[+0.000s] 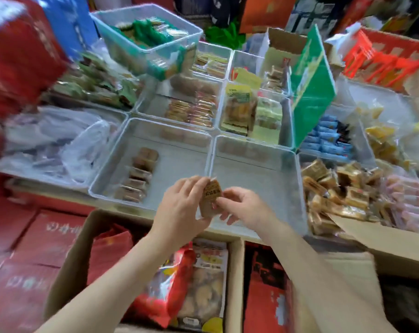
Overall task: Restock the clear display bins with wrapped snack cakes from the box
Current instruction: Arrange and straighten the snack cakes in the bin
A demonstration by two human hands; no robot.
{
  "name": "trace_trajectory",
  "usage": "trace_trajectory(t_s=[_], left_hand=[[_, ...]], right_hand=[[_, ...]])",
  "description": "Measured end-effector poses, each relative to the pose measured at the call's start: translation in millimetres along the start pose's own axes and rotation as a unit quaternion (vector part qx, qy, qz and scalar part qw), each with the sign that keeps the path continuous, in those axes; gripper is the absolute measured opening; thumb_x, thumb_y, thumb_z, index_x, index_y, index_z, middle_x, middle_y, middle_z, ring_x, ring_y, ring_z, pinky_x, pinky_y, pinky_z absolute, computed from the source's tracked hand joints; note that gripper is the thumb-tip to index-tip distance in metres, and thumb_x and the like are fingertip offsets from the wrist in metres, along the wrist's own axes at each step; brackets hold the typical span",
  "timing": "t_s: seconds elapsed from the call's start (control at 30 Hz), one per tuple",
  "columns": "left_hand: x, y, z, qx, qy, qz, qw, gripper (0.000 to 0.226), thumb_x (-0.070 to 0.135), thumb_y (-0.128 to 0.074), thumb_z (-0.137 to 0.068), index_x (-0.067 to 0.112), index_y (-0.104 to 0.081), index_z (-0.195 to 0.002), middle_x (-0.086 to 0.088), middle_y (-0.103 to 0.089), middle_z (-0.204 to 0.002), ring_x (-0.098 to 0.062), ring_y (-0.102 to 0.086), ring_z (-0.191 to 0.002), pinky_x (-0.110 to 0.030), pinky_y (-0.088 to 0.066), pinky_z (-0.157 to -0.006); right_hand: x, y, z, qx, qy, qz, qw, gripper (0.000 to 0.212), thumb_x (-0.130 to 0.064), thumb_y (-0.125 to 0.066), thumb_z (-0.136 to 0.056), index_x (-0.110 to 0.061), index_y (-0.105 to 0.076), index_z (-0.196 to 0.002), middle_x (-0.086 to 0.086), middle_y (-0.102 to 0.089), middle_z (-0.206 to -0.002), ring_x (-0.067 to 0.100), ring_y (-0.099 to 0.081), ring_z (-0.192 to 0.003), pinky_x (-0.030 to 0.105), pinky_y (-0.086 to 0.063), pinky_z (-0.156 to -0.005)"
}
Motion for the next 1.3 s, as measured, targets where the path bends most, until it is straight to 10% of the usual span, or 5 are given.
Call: trace_trajectory(t_s=[0.17, 0.4, 0.9, 1.1, 1.3], left_hand=[[-151.9, 25.1, 15.9, -0.071, 0.129, -0.059, 0.987, 0.114, 0.070, -0.069, -0.067, 0.006, -0.031, -0.154, -0.018, -0.035, -0.158, -0.037, -0.036, -0.144, -0.053, -0.035, -0.115], [-248.5, 44.9, 18.3, -0.130, 0.244, -0.120, 0.953, 0.090, 0.060, -0.045, -0.097, 0.015, -0.002, -0.162, -0.003, 0.008, -0.169, -0.017, 0.010, -0.155, -0.040, 0.000, -0.124], [-255.6, 35.6, 21.2, -0.116, 0.232, -0.139, 0.956, 0.087, 0.056, -0.031, -0.087, 0.012, -0.016, -0.161, -0.005, -0.007, -0.169, -0.021, -0.006, -0.156, -0.044, -0.020, -0.123], [-256.3, 33.4, 20.8, -0.102, 0.233, -0.153, 0.955, 0.085, 0.051, -0.042, -0.086, 0.010, -0.025, -0.159, -0.007, -0.015, -0.168, -0.023, -0.014, -0.155, -0.047, -0.029, -0.120], [-255.8, 31.9, 20.9, -0.098, 0.229, -0.161, 0.955, 0.084, 0.050, -0.043, -0.087, 0.010, -0.026, -0.159, -0.008, -0.016, -0.168, -0.024, -0.016, -0.155, -0.048, -0.032, -0.120]], right_hand=[[-18.0, -68.2, -90.8, 0.098, 0.003, 0.135, 0.986, 0.020, -0.021, -0.075, -0.085, -0.012, -0.063, -0.099, 0.001, -0.067, -0.082, 0.020, -0.063, -0.071, 0.034, -0.051, -0.066], [-45.9, -114.0, -179.2, 0.148, 0.053, 0.270, 0.950, 0.024, -0.019, -0.071, -0.082, -0.014, -0.060, -0.102, 0.005, -0.059, -0.104, 0.023, -0.057, -0.094, 0.028, -0.040, -0.077], [-39.4, -151.0, -338.9, 0.114, 0.053, 0.489, 0.863, 0.024, -0.011, -0.060, -0.092, -0.006, -0.046, -0.111, 0.017, -0.058, -0.115, 0.037, -0.058, -0.102, 0.036, -0.038, -0.070], [-25.5, -167.9, -330.8, 0.148, 0.125, 0.661, 0.725, 0.043, -0.015, -0.086, -0.060, -0.010, -0.058, -0.091, 0.006, -0.057, -0.079, 0.023, -0.057, -0.062, 0.025, -0.026, -0.046], [-1.6, -136.7, -321.9, 0.165, -0.002, 0.531, 0.831, 0.038, -0.025, -0.062, -0.090, -0.002, -0.051, -0.119, 0.017, -0.052, -0.121, 0.036, -0.055, -0.110, 0.040, -0.046, -0.075]])
Point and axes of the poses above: each hand's wrist, its own z-axis away from the middle knuckle, its own y-axis out of the back of the hand, x = y × z, the point moved 1 cm from there along -z, towards the middle knuckle
